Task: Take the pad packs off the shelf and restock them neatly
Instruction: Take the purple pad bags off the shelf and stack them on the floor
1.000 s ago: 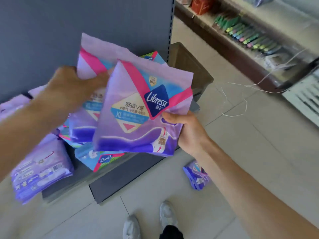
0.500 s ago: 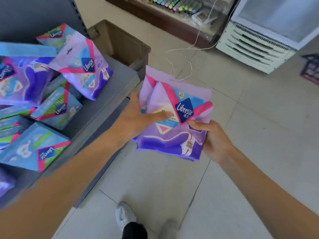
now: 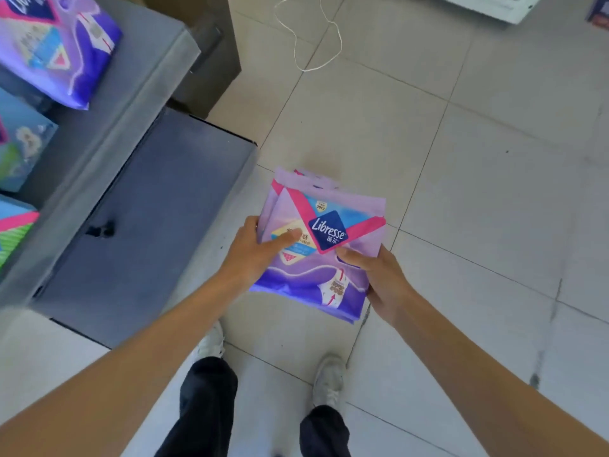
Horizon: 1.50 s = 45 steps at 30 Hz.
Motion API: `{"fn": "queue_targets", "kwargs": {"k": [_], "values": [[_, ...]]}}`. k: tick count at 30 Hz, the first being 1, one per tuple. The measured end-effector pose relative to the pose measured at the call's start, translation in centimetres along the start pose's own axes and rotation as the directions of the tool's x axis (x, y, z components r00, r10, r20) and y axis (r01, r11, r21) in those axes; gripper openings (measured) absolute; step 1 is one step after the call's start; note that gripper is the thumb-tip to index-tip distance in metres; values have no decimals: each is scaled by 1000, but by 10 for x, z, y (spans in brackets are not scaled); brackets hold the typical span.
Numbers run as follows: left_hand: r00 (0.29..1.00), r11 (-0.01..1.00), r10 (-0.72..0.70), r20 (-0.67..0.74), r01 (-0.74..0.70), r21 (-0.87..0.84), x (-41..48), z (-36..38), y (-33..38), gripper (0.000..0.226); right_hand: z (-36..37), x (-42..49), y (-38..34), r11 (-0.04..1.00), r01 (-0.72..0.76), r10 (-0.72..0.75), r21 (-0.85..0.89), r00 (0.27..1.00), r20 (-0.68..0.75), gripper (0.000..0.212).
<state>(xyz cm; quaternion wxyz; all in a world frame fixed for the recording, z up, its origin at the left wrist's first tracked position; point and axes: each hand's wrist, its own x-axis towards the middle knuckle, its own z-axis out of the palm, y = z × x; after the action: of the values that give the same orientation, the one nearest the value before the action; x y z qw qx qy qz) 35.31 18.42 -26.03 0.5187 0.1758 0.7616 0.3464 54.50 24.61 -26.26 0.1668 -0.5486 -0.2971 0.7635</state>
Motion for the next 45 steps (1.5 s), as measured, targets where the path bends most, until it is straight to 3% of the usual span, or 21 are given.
{"fn": "queue_targets", "kwargs": {"k": [5,8,12,14,17,20,27,31,40,45], "values": [[996,998,-20,90,15,58,42,-19,-25,52,25,29,28,1000,24,-24,4,997,-77,54],[997,997,-63,53,62,35,54,-31,-36,44,44,45,43,1000,4,-3,2,993,-121,52],[991,995,-89,98,84,53,83,-41,-56,27,57,78,65,997,-68,62,-34,988,-141,78],[990,993,-89,113,79,85,107,-40,-67,30,58,99,78,997,-77,71,-27,984,-164,86],[990,985,-115,86,102,142,146,-33,-89,39,55,139,100,997,-65,58,-31,983,-176,75],[989,969,-137,60,121,215,185,-24,-117,42,46,183,123,997,-61,51,-40,974,-222,45],[980,899,-198,-24,191,394,264,3,-184,42,27,278,196,972,-147,87,-183,950,-300,67],[960,820,-264,-93,275,503,304,20,-218,42,23,322,233,947,-282,208,-152,902,-378,78],[989,878,-127,-82,151,455,353,41,-246,38,10,380,266,970,-187,91,-158,874,-477,73],[976,880,-134,-170,196,433,348,39,-242,43,27,373,251,947,-230,90,-224,860,-503,60]]}}
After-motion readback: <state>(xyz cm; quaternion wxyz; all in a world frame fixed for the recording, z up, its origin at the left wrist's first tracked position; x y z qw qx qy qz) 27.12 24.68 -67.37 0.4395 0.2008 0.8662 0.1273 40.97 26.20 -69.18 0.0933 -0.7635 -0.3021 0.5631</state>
